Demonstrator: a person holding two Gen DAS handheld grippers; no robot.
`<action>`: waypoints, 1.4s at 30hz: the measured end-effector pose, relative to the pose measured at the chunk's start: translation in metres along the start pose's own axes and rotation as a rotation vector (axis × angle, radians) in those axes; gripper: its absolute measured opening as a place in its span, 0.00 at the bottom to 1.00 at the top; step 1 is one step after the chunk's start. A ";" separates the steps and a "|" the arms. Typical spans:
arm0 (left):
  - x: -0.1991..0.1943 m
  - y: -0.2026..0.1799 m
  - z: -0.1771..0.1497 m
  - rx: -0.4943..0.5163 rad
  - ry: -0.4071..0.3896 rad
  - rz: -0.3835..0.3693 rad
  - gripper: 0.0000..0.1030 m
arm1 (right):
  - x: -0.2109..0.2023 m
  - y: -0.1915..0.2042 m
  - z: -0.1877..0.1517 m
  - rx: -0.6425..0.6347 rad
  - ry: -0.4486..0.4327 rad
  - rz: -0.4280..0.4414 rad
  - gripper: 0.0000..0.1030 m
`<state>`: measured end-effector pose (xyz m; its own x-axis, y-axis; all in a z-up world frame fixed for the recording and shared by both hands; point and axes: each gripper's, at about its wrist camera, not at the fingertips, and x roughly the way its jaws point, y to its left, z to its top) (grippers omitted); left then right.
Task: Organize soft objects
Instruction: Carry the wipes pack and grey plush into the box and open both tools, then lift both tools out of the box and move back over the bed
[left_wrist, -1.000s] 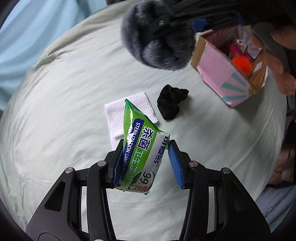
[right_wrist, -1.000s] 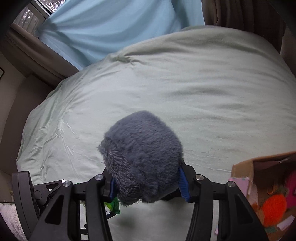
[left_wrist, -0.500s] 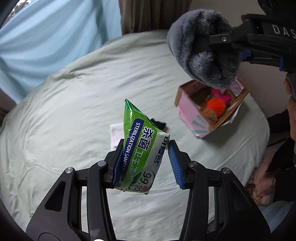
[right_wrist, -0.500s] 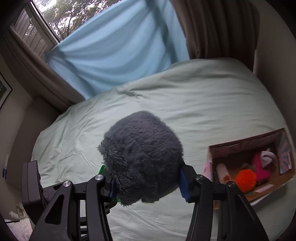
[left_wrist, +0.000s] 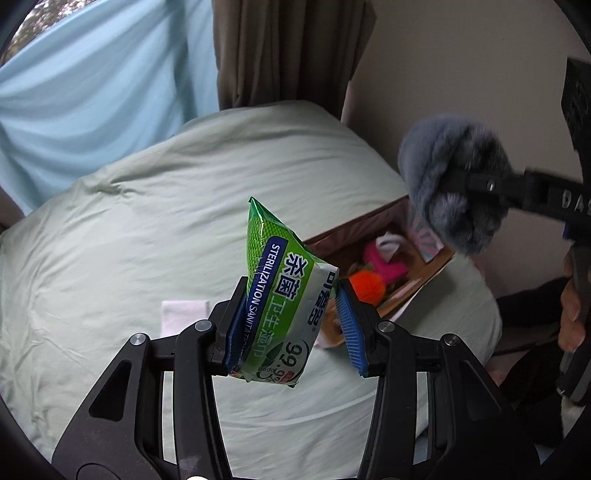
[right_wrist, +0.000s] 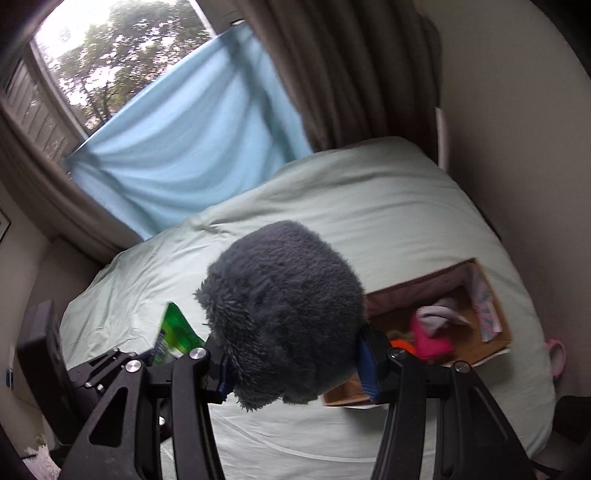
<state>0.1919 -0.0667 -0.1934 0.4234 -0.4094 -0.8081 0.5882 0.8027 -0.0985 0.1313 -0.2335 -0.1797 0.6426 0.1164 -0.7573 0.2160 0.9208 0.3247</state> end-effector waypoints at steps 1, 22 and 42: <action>0.006 -0.010 0.005 -0.008 0.002 -0.001 0.41 | -0.001 -0.011 0.003 0.003 0.008 -0.008 0.47; 0.216 -0.091 0.024 -0.226 0.292 0.021 0.41 | 0.125 -0.195 0.010 0.042 0.292 -0.065 0.47; 0.267 -0.098 0.021 -0.185 0.425 0.091 1.00 | 0.175 -0.213 0.021 0.089 0.392 -0.041 1.00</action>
<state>0.2612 -0.2639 -0.3873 0.1255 -0.1513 -0.9805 0.4126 0.9067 -0.0871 0.2130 -0.4172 -0.3700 0.3069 0.2290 -0.9238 0.3094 0.8939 0.3244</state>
